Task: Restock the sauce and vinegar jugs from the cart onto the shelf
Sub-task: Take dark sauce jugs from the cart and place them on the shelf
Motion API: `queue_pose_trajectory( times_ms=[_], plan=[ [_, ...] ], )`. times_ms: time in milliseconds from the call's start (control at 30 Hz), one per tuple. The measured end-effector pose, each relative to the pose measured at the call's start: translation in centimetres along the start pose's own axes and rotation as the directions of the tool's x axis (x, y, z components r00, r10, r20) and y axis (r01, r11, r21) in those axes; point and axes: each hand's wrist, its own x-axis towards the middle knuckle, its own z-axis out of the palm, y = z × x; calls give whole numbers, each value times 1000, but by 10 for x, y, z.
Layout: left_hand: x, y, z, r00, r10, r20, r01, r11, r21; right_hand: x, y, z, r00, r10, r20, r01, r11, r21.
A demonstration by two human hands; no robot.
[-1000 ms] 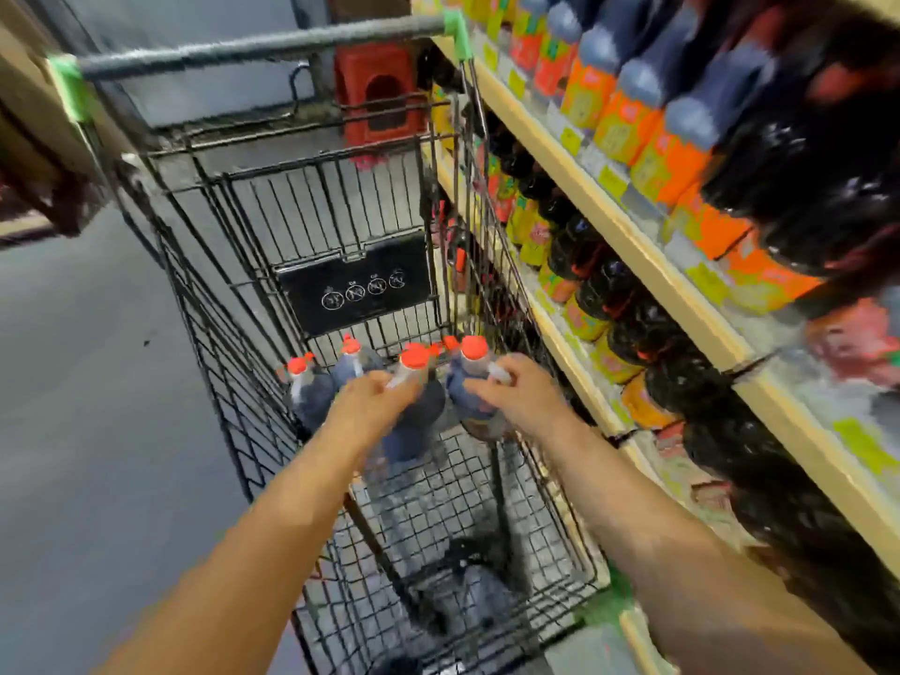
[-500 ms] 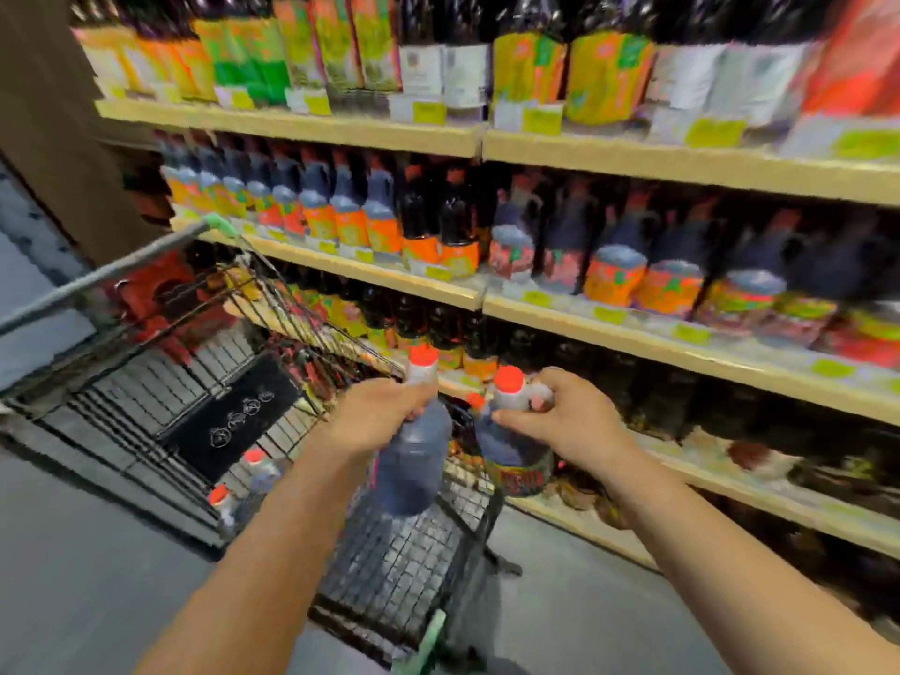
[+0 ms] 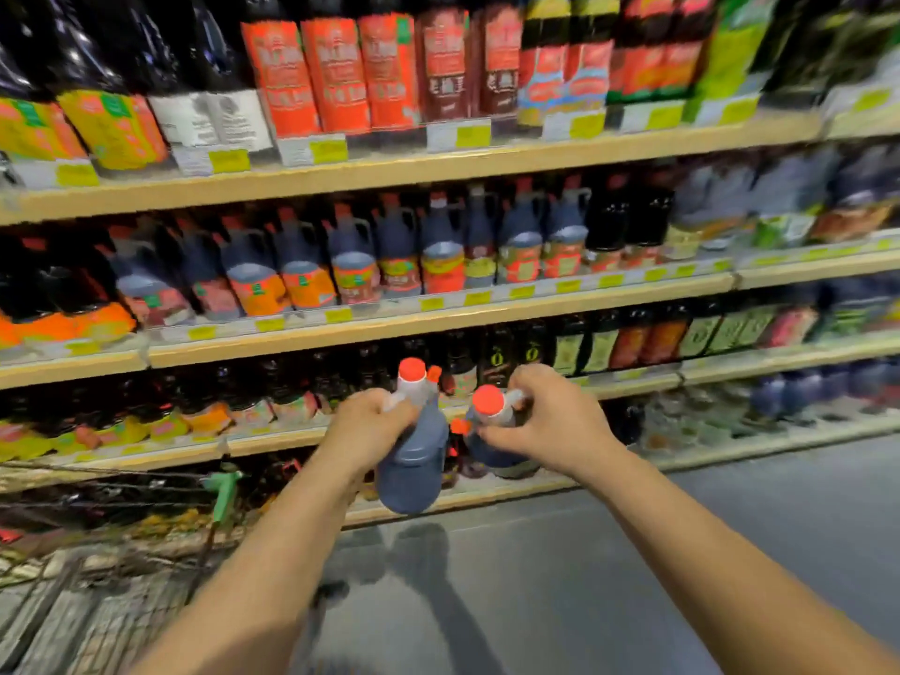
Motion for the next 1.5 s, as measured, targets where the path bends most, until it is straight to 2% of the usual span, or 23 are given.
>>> queue_pose_trajectory(
  times_ms=[100, 300, 433, 600, 833, 967, 1100, 1267, 1500],
  plan=[
    [-7, 40, 69, 995, 83, 49, -83, 997, 4, -26, 63, -48, 998, 52, -18, -53, 998, -44],
    [1, 119, 176, 976, 135, 170, -147, 987, 60, -56, 166, -127, 983, 171, -70, -175, 983, -54],
    [16, 170, 233, 949, 168, 267, -188, 981, 49, -61, 223, -162, 960, 266, -90, -270, 962, -39],
    [58, 218, 305, 922, 215, 322, -234, 972, 22, -51, 296, -193, 912, 386, -138, -386, 922, 30],
    [126, 284, 410, 911, 157, 382, -140, 987, -74, -11, 409, -243, 826, 525, -205, -520, 850, 79],
    [158, 333, 456, 864, 194, 465, -199, 979, -39, 11, 466, -276, 786, 555, -274, -556, 827, 80],
    [178, 384, 504, 850, 218, 480, -207, 975, -76, 25, 523, -310, 754, 577, -313, -584, 808, 81],
    [193, 437, 574, 860, 205, 466, -180, 979, -98, 39, 605, -348, 751, 589, -299, -578, 805, 134],
    [206, 496, 670, 917, 59, 395, -36, 997, -64, 65, 720, -409, 877, 440, -194, -430, 898, 94]
  ],
)
